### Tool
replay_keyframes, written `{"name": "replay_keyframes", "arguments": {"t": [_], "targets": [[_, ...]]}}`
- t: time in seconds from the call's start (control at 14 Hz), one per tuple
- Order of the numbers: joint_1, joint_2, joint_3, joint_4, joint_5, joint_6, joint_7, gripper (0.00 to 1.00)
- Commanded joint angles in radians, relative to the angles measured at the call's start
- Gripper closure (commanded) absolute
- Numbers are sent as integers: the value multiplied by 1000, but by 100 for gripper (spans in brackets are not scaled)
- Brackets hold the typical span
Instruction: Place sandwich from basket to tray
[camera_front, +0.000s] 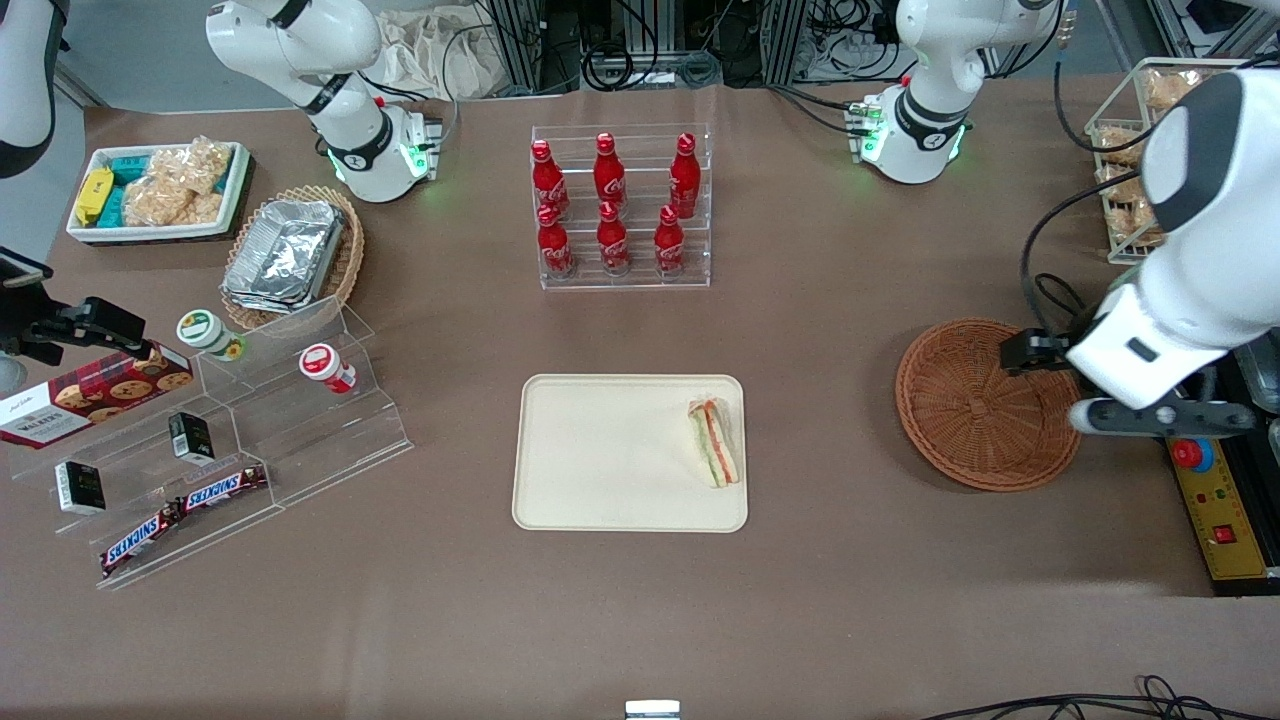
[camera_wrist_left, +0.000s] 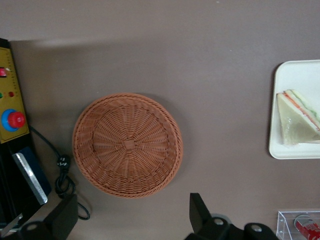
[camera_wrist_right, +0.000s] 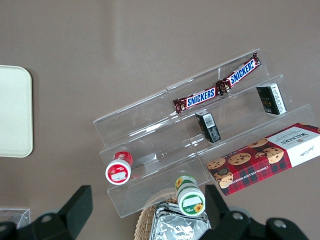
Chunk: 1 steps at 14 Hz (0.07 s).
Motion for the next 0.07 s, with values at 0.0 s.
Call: {"name": "replay_keyframes", "arguments": {"t": [0.0], "targets": [[43, -21, -12, -28, -36, 6, 44, 0]]}}
